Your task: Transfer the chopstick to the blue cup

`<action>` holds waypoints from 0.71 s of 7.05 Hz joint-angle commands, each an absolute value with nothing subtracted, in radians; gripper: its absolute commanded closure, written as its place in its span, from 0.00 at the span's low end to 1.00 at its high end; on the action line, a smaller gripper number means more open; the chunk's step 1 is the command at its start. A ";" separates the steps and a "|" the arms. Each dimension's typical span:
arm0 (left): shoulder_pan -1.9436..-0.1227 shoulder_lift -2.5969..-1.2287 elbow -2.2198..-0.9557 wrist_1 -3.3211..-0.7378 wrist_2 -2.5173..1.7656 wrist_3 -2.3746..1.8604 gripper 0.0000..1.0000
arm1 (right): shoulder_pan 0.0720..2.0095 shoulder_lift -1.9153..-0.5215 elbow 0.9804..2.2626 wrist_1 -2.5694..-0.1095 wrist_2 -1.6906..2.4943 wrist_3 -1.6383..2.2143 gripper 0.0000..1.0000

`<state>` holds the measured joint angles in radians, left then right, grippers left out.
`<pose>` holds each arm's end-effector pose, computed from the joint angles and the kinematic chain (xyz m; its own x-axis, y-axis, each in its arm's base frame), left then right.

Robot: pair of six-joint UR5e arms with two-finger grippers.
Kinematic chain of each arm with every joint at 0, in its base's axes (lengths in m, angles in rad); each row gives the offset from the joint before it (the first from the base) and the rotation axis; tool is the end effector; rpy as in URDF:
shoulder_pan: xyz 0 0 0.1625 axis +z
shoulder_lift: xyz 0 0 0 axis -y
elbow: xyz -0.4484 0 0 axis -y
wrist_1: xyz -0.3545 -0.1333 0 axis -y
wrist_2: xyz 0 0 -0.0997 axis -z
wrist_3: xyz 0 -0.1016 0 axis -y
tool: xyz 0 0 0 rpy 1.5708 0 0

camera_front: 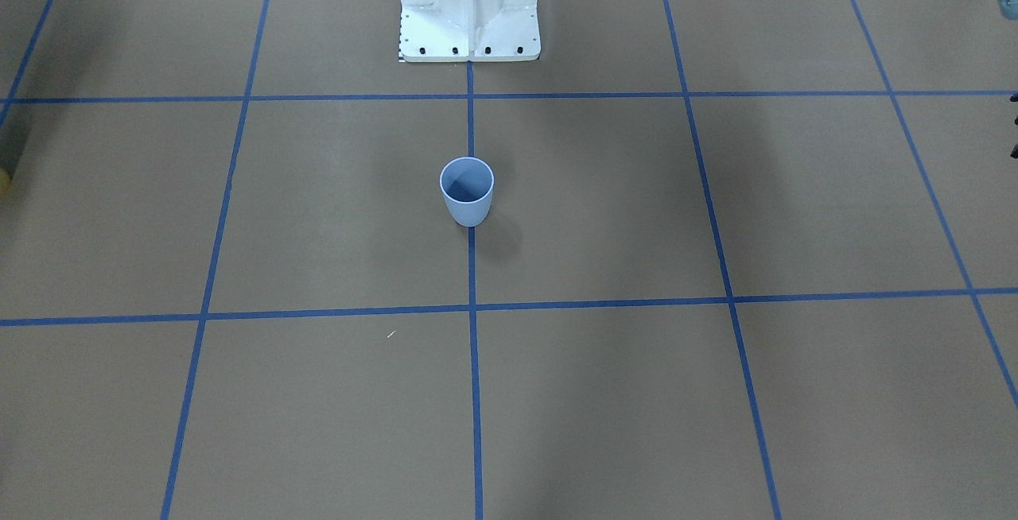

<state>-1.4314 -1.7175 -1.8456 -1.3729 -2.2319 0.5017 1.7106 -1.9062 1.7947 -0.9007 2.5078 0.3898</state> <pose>-0.0002 -0.5090 0.5171 0.6036 0.6788 -0.4183 -0.4856 0.7291 0.4824 0.0957 -0.3108 0.6235 0.5526 0.0043 0.8334 -0.3548 0.9061 0.2306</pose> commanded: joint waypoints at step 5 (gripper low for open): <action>-1.430 -1.715 -1.841 -1.373 -2.236 0.492 0.01 | 1.886 -1.895 1.810 -1.067 2.502 0.065 1.00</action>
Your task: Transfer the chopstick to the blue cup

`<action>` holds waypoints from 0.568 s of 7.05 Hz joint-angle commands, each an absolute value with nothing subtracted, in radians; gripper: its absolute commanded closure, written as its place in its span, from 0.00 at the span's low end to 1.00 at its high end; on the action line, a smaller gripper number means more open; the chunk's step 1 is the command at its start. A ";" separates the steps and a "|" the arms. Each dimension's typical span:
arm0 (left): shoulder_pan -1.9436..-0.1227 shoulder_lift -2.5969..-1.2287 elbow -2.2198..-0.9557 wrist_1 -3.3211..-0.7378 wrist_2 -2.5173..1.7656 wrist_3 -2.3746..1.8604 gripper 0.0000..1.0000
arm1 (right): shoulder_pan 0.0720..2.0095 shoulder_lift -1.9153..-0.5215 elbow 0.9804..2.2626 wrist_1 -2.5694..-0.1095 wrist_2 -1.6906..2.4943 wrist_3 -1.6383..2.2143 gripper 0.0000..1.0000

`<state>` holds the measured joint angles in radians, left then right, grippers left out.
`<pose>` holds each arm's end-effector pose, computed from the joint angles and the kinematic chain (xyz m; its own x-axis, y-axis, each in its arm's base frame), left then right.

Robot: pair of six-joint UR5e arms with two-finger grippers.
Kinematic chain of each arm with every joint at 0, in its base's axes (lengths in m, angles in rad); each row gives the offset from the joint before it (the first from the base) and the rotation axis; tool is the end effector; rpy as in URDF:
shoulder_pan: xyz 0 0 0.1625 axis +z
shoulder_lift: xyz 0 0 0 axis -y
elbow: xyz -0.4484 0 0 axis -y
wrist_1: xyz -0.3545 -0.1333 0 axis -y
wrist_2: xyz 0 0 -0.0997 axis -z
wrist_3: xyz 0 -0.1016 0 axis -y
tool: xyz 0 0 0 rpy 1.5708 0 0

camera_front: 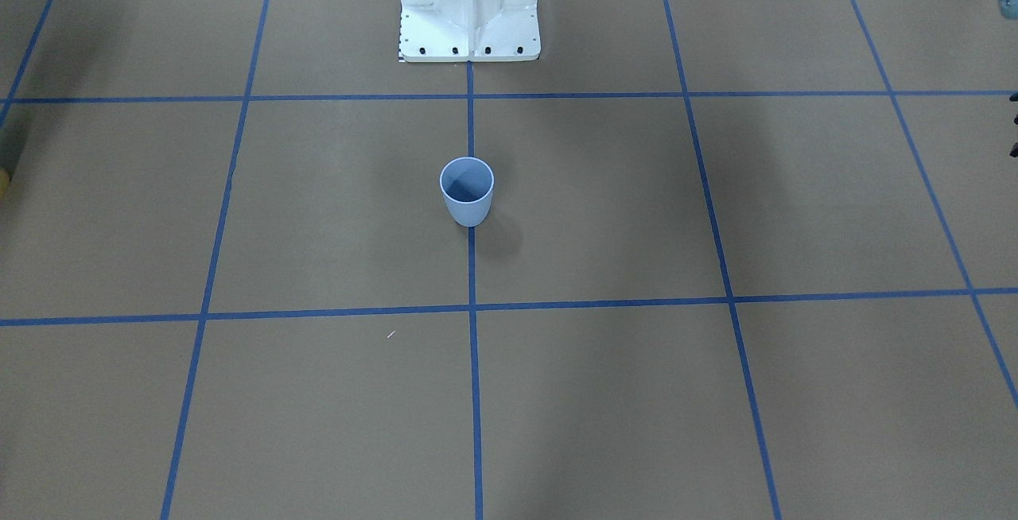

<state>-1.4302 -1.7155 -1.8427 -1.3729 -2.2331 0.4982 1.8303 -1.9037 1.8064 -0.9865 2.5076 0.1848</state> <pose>0.0004 -0.5085 0.5193 0.6041 0.6750 -0.4236 -0.4843 0.7331 0.4774 0.1325 -0.2986 0.6273 0.6162 -0.0518 0.7859 -0.3459 0.8786 0.3292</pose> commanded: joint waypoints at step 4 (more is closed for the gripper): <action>-1.431 -1.694 -1.851 -1.374 -2.238 0.468 0.01 | 1.927 -1.861 1.869 -1.197 2.499 0.014 1.00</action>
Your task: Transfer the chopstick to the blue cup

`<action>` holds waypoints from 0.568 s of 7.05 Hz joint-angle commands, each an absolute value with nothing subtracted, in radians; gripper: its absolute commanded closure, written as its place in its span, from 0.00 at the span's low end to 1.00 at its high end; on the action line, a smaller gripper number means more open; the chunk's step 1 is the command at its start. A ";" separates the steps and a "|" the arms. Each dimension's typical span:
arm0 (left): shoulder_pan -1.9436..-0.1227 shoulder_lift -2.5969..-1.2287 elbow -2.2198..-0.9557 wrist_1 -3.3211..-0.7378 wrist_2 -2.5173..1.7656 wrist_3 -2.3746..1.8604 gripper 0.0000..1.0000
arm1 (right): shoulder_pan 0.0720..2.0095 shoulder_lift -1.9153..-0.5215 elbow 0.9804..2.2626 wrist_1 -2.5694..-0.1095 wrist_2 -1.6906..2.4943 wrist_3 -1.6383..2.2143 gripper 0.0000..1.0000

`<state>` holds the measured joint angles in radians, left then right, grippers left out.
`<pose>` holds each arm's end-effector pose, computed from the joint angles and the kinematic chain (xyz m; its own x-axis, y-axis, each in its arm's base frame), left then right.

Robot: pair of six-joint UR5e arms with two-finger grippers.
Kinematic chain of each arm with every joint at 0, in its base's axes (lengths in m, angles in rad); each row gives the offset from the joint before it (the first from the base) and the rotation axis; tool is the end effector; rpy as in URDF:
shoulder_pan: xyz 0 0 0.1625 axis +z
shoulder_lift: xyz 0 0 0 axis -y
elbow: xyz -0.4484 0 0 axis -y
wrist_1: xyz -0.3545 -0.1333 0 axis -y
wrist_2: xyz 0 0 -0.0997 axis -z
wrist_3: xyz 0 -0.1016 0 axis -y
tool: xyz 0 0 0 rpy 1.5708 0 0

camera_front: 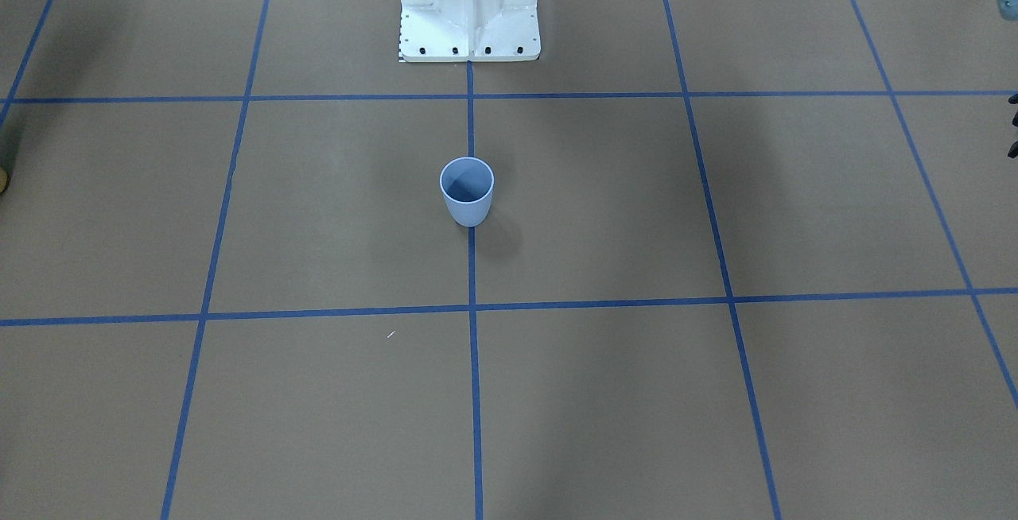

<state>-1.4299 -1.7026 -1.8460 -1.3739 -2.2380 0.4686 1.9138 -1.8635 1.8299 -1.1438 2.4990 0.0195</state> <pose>0.0003 -0.5036 0.5239 0.6157 0.6498 -0.4457 -0.4656 0.7564 0.4594 0.1634 -0.3030 0.6218 0.6614 -0.0705 0.7467 -0.3236 0.8713 0.3688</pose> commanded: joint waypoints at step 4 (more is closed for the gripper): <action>-1.431 -1.665 -1.856 -1.374 -2.238 0.465 0.01 | 1.974 -1.858 1.976 -1.290 2.502 0.014 1.00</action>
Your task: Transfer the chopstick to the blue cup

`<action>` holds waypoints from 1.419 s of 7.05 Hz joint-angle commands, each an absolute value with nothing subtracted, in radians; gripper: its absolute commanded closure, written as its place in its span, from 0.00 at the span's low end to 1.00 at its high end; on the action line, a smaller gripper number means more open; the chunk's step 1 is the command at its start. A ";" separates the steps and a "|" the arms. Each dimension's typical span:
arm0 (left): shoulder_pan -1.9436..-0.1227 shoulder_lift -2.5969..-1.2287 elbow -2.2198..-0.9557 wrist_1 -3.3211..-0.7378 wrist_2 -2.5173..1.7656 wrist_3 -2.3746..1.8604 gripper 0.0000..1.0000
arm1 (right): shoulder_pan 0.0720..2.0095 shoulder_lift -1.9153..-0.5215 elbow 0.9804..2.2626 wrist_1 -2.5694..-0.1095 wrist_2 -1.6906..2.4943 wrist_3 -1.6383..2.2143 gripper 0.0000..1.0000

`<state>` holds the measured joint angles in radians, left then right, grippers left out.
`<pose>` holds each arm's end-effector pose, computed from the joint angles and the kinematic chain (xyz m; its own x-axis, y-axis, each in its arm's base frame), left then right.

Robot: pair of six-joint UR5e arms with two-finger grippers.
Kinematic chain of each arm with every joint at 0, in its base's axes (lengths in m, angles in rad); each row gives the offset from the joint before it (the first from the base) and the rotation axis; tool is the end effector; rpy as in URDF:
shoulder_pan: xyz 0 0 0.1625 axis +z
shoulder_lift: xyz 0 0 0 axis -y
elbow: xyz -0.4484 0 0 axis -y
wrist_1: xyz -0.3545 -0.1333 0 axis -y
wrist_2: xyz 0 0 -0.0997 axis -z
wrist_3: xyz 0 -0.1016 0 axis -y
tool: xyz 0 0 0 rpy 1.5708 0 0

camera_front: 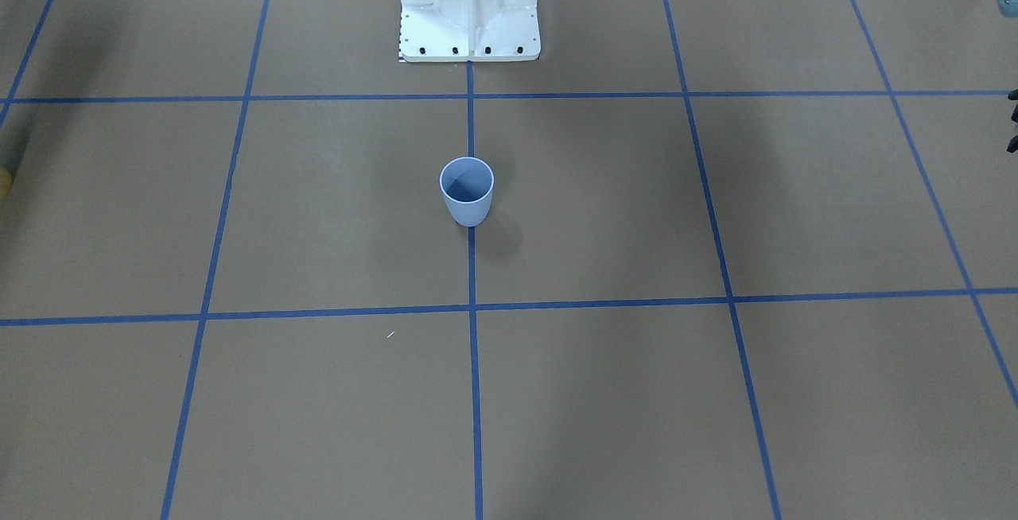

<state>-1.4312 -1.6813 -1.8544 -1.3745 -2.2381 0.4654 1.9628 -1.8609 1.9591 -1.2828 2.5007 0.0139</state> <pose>-0.0015 -0.4952 0.5307 0.6188 0.6410 -0.4541 -0.4634 0.7646 0.4479 0.1777 -0.2942 0.5761 0.6629 -0.0387 0.7477 -0.3632 0.8567 0.3663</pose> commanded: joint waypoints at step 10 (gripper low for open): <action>-1.821 -1.470 -1.796 -1.307 -2.307 0.357 0.01 | 1.230 -1.239 2.075 -1.471 2.348 1.235 1.00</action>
